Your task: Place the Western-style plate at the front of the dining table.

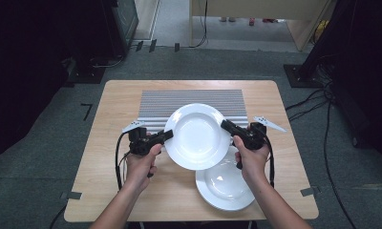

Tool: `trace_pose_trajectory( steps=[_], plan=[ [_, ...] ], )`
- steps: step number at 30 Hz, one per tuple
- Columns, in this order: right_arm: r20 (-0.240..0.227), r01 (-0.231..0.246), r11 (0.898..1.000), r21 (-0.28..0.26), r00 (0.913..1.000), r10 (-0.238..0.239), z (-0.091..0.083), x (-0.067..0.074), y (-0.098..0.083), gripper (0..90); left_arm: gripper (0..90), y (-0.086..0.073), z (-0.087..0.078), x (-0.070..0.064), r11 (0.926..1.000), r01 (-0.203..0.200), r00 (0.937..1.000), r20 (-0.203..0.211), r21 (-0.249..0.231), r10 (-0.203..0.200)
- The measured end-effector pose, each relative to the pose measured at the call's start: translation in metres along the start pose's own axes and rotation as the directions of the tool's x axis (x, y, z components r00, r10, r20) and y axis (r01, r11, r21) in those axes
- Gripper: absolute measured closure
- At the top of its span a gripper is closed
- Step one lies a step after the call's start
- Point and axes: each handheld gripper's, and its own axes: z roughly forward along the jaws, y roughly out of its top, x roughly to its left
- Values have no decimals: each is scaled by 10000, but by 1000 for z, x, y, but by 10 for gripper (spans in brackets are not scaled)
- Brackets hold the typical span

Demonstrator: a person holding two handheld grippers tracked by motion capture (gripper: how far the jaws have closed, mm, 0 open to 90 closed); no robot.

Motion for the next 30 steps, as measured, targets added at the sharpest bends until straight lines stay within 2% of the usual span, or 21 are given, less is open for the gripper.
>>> trace_pose_trajectory(
  steps=[8, 13, 18, 30],
  plan=[
    [98, 44, 9997, 222, 9999, -46, 25, -3, 10, 784, 726, 18, 14, 16, 9998, 180, 9992, -360, 2, -180],
    [236, -88, 9995, 309, 9997, 81, 41, -11, 15, 781, 724, 24, 24, 25, 9993, 326, 9981, -535, 163, -317],
    [206, -201, 9987, 459, 9996, 192, 55, -17, 21, 783, 731, 34, 34, 35, 9980, 621, 9962, -619, 107, -613],
    [273, -328, 9975, 630, 9991, 312, 82, -31, 31, 780, 729, 48, 54, 51, 9969, 734, 9929, -955, 294, -703]
  ],
)
